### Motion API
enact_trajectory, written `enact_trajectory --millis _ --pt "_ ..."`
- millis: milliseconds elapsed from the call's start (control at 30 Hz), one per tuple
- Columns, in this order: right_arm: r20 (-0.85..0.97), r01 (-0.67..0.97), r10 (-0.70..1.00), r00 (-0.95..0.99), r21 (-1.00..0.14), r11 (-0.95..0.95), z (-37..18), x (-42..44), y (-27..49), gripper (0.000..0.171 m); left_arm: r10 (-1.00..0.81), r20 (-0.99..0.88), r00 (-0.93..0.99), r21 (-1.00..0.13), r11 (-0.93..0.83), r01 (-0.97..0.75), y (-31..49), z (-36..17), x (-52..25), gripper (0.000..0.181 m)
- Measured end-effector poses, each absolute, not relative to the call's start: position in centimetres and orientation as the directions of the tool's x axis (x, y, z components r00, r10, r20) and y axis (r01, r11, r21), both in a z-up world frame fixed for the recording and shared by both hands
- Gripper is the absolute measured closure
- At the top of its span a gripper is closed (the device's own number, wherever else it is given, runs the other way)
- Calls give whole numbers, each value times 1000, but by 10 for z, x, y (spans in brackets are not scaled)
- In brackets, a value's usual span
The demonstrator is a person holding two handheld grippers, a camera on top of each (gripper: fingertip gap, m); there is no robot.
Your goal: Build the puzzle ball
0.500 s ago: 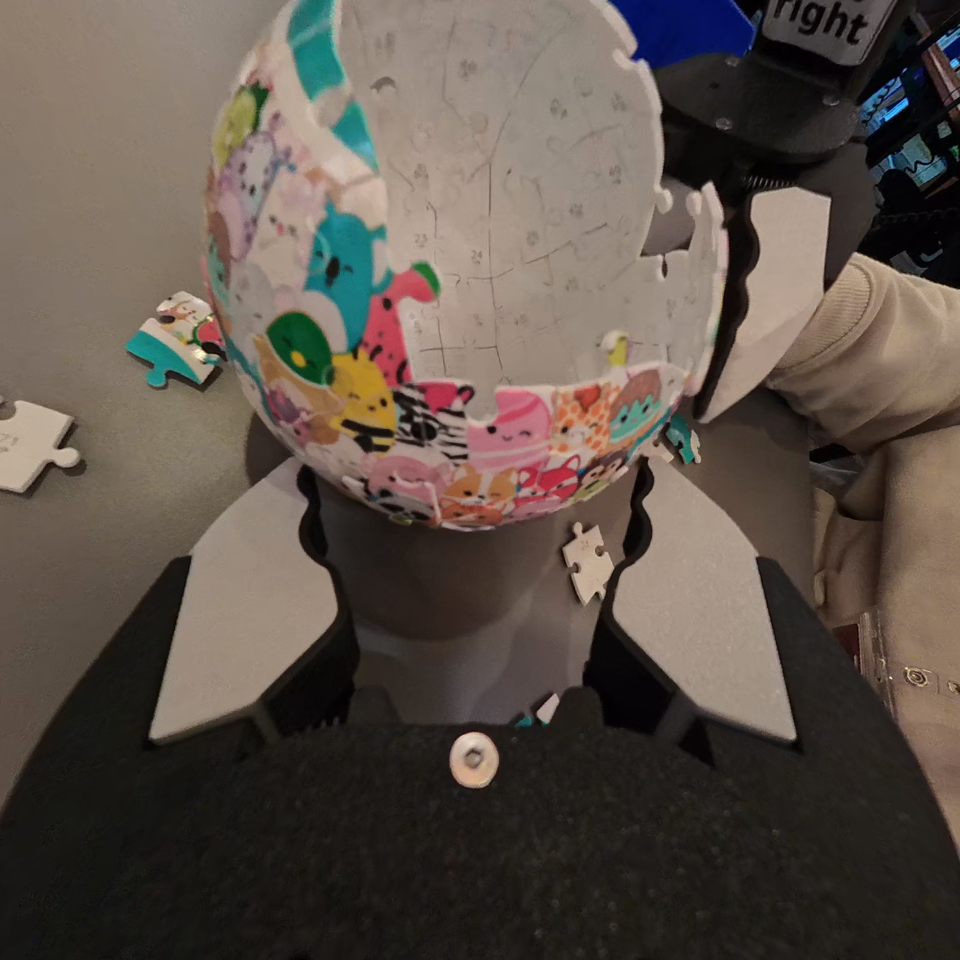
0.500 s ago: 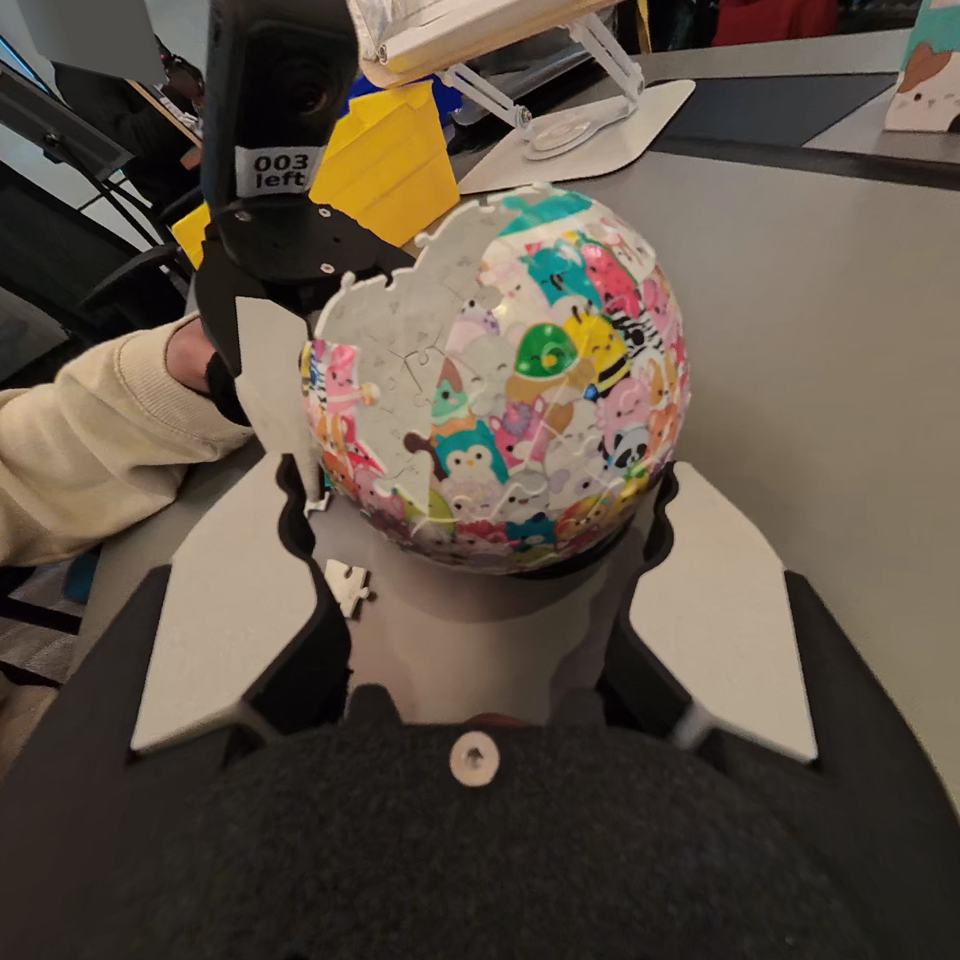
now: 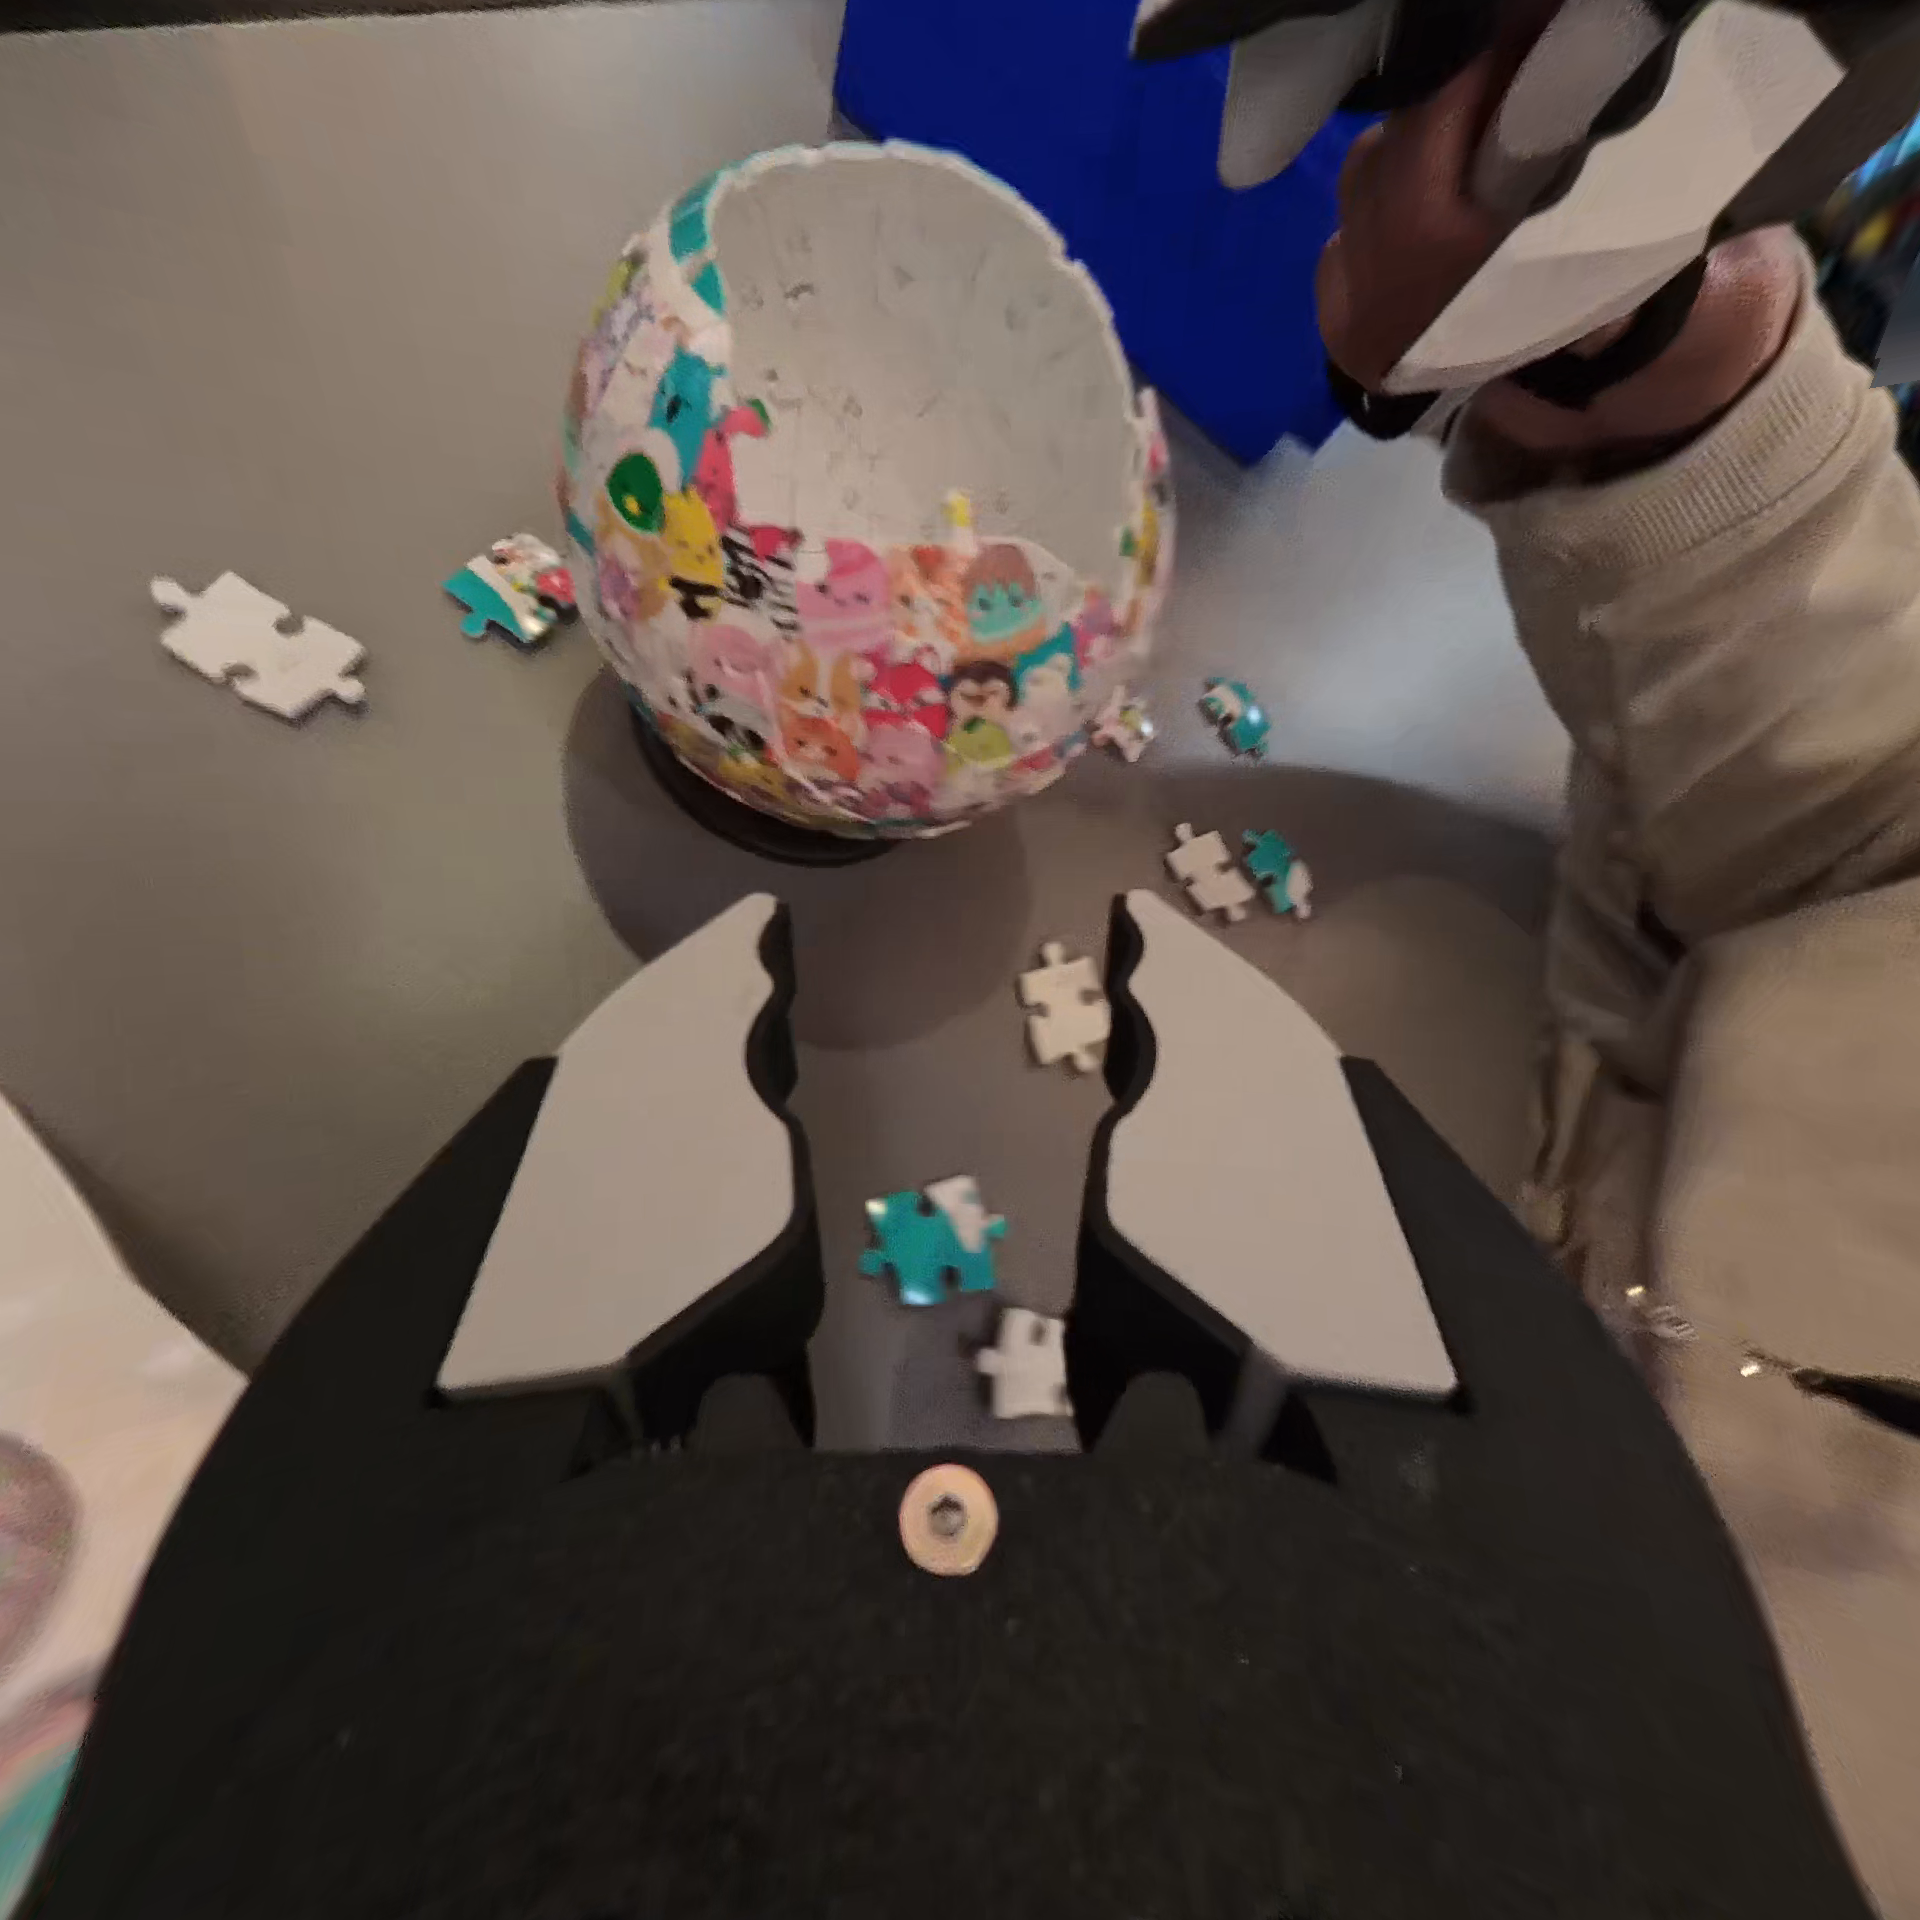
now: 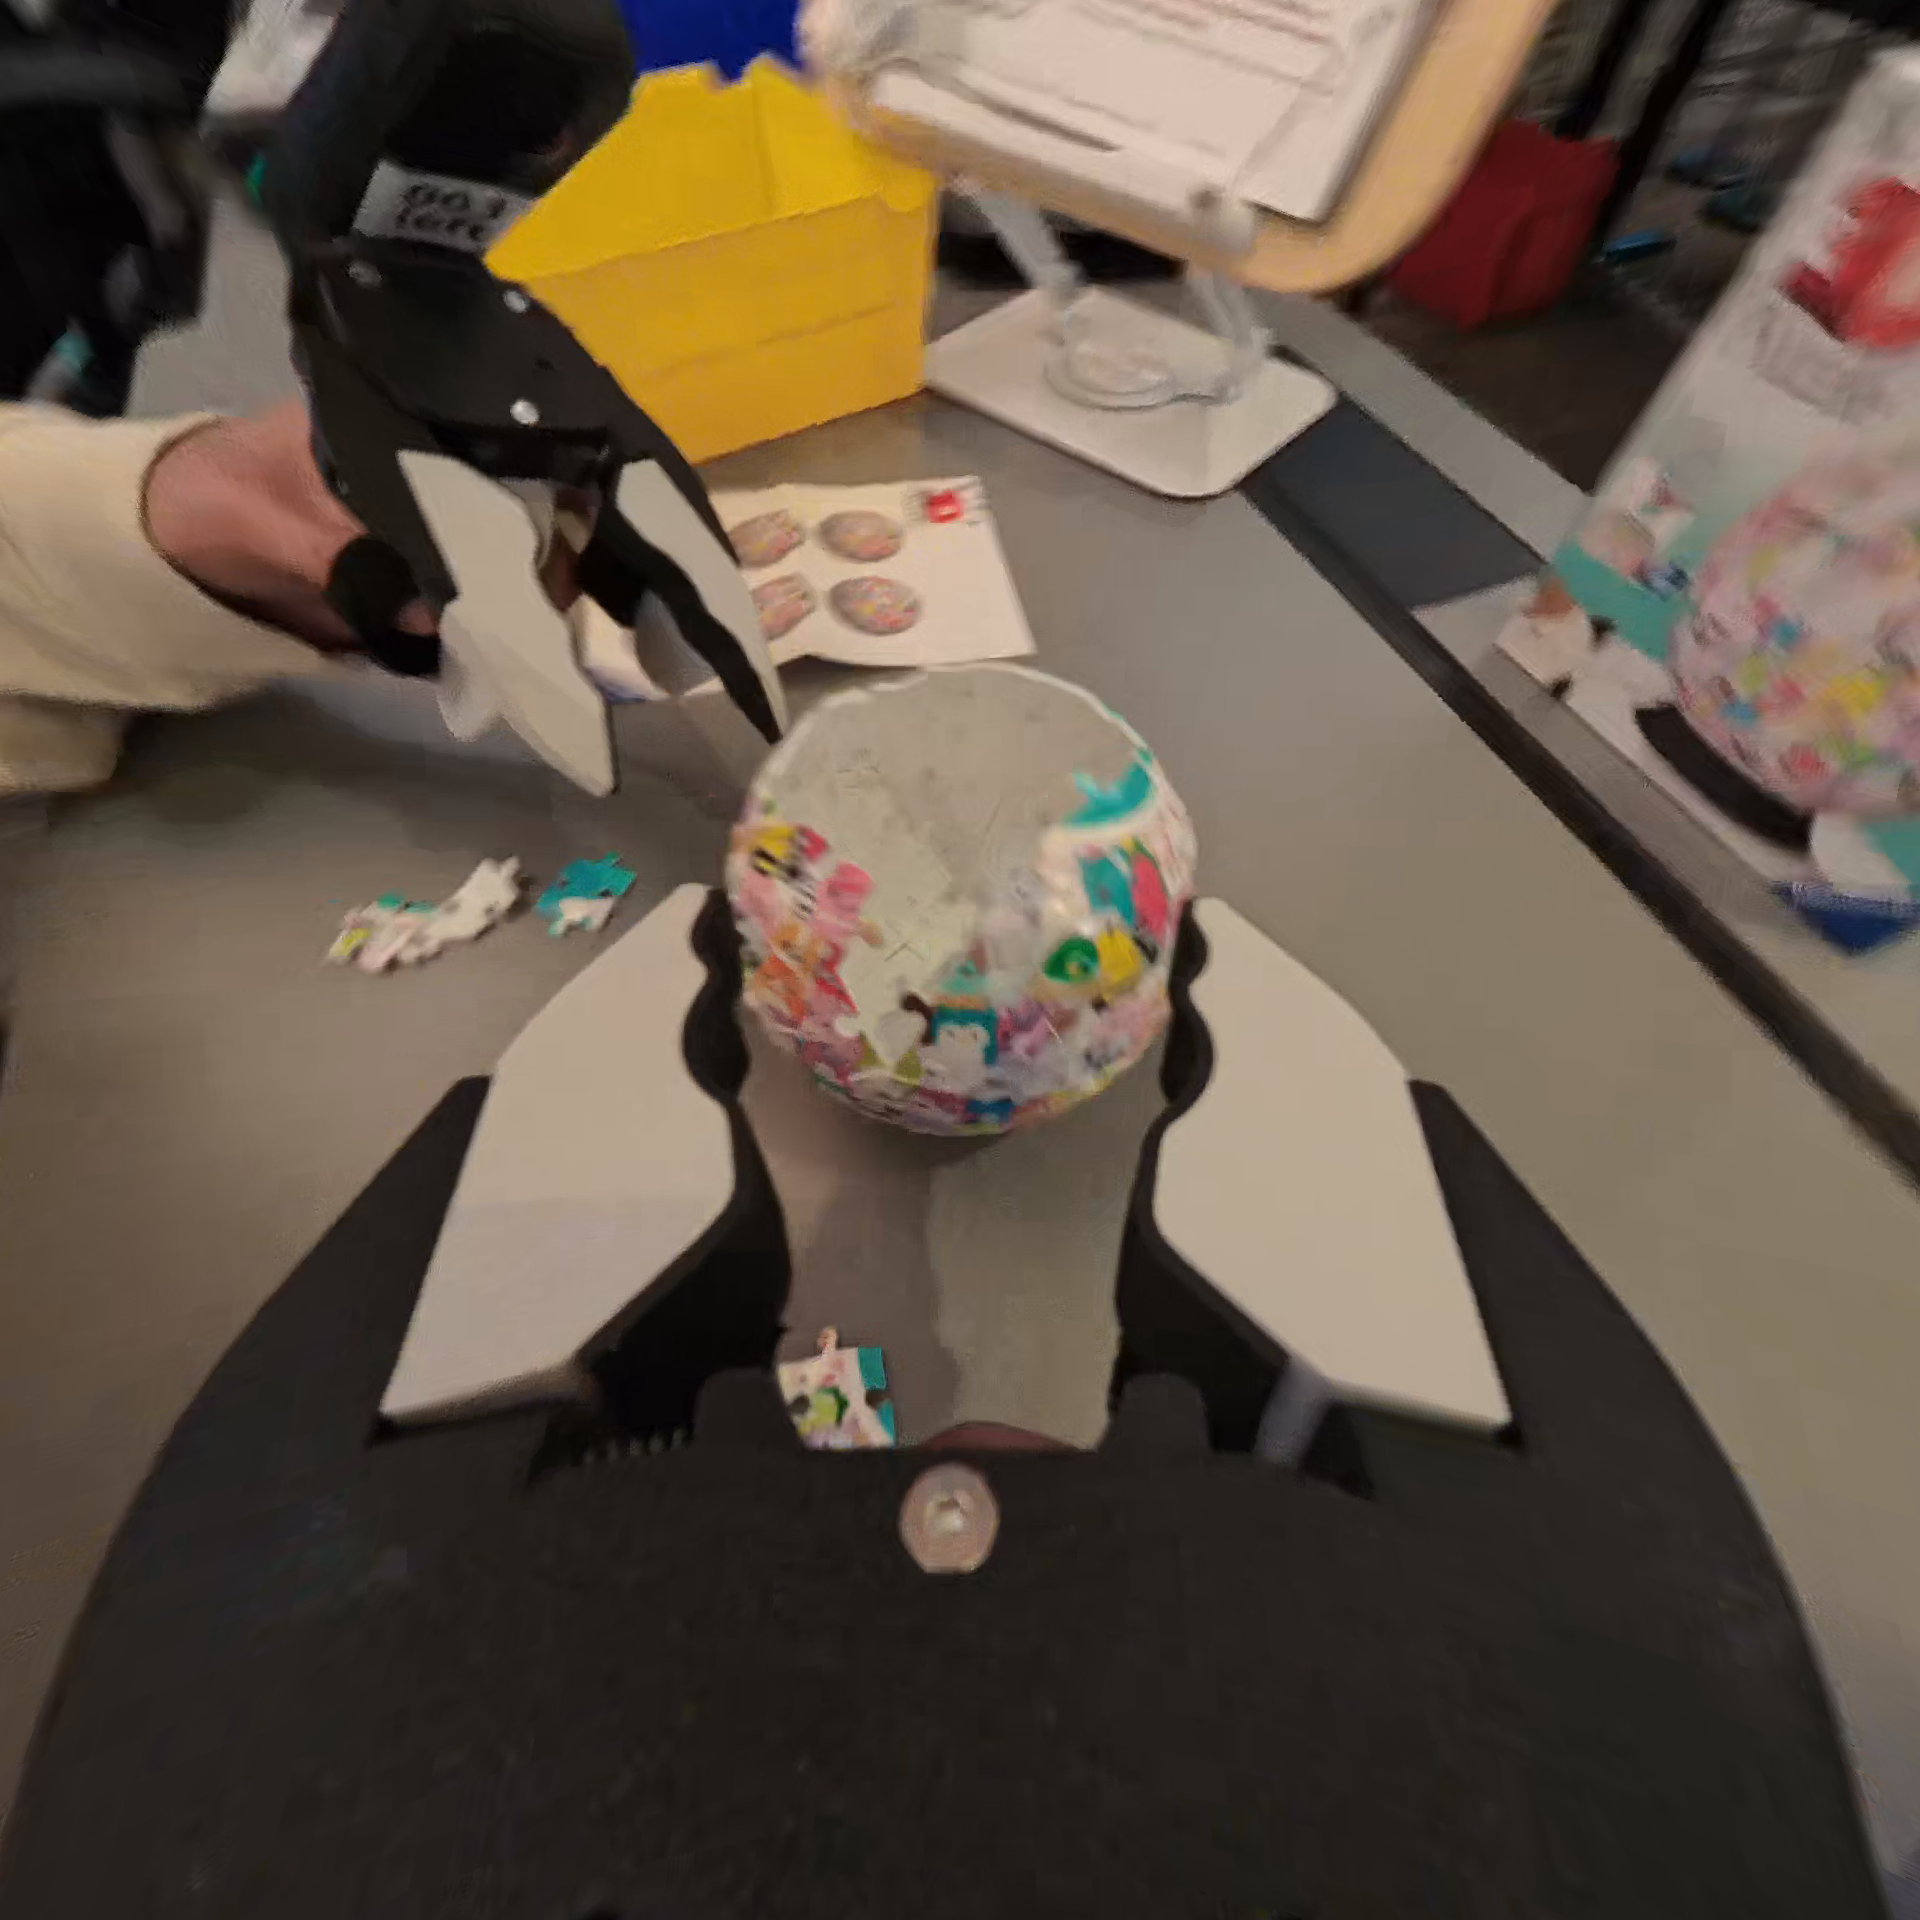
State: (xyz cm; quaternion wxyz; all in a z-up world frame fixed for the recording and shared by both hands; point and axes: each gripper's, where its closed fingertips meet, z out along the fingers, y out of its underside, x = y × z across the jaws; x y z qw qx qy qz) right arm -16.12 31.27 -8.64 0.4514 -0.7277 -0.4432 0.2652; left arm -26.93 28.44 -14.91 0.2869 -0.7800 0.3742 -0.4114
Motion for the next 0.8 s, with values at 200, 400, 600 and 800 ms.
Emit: enact_trajectory --millis 200,400,600,800 --pt "-17 854 998 55 -517 -56 -110 -198 286 110 -677 623 393 -707 -702 -89 209 -136 -271 139" --pt "-13 920 998 -68 -387 58 -117 -210 283 134 -683 623 381 -705 -701 -105 144 -149 -273 140" --pt "-72 950 996 -47 -312 22 -131 -209 286 145 -722 612 322 -725 -676 -135 128 -140 -269 139" --pt "-115 939 993 -19 -344 -22 -130 -209 287 156 -740 598 308 -729 -662 -175 121 -142 -264 139"
